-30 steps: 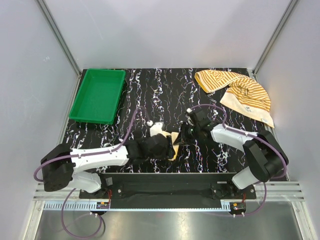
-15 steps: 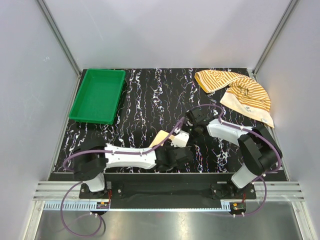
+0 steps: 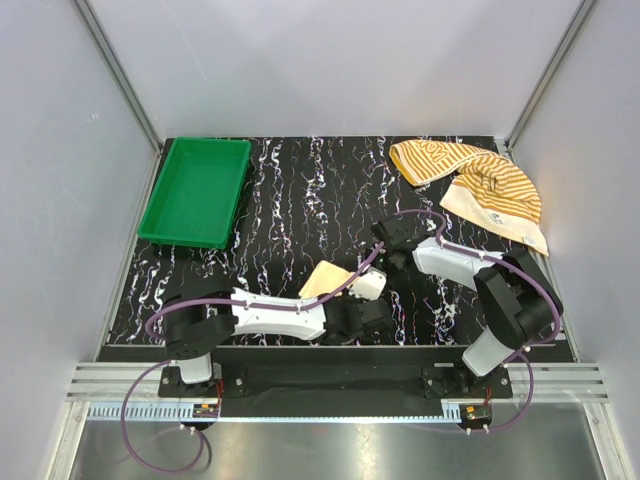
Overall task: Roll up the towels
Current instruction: Roll the towel
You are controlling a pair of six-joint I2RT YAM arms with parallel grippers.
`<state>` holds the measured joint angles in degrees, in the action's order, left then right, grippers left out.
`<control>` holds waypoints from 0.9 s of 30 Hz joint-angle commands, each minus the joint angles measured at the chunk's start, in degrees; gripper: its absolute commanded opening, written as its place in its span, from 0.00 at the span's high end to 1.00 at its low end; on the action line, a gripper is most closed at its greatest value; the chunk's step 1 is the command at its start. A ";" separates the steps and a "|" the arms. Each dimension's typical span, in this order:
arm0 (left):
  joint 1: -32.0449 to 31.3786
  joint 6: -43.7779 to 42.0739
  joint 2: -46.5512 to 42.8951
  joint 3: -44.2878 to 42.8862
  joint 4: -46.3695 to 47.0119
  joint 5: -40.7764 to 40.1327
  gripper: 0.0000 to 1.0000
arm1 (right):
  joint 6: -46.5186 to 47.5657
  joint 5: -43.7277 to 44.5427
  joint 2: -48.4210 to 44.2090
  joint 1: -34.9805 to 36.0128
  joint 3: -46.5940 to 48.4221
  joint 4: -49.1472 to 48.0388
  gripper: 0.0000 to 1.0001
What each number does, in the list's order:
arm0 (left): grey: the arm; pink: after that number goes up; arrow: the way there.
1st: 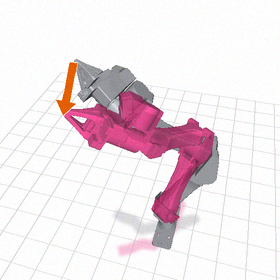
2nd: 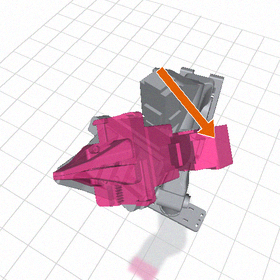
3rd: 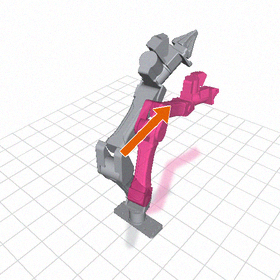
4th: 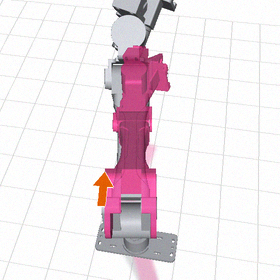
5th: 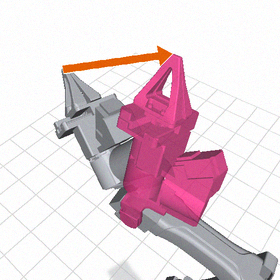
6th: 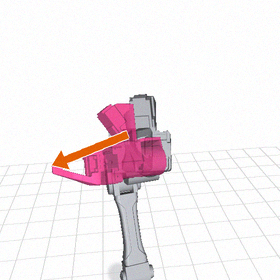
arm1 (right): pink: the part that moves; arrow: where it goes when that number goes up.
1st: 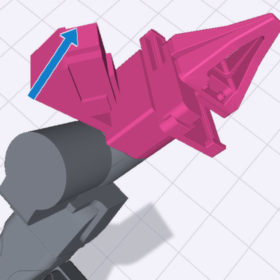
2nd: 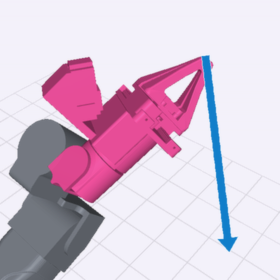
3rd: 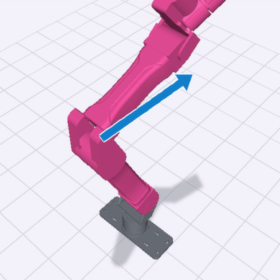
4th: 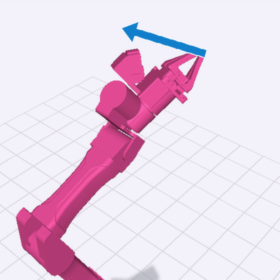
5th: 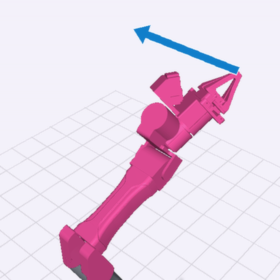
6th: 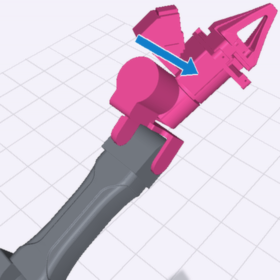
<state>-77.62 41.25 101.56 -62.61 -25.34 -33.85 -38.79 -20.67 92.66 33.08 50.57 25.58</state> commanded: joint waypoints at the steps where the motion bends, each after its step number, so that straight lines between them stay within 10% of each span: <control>1: -0.25 0.40 1.36 -0.94 0.91 -2.10 0.91 | 1.25 -0.60 0.24 0.58 1.90 1.31 1.00; 7: -0.16 0.32 0.66 1.43 3.63 -0.70 1.00 | 1.69 -0.52 -0.02 0.49 1.82 2.27 0.94; 16: 3.70 2.86 -4.52 8.90 11.19 8.34 1.00 | 5.56 7.30 -4.33 -0.47 6.21 11.24 0.33; 27: 14.94 8.39 -13.58 21.55 25.16 25.74 1.00 | 5.48 3.20 -15.56 -4.87 -0.89 2.50 0.27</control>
<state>-65.98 46.63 90.06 -44.82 -5.15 -15.55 -33.67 -14.48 81.93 28.10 52.45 33.87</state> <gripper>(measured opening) 0.119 0.728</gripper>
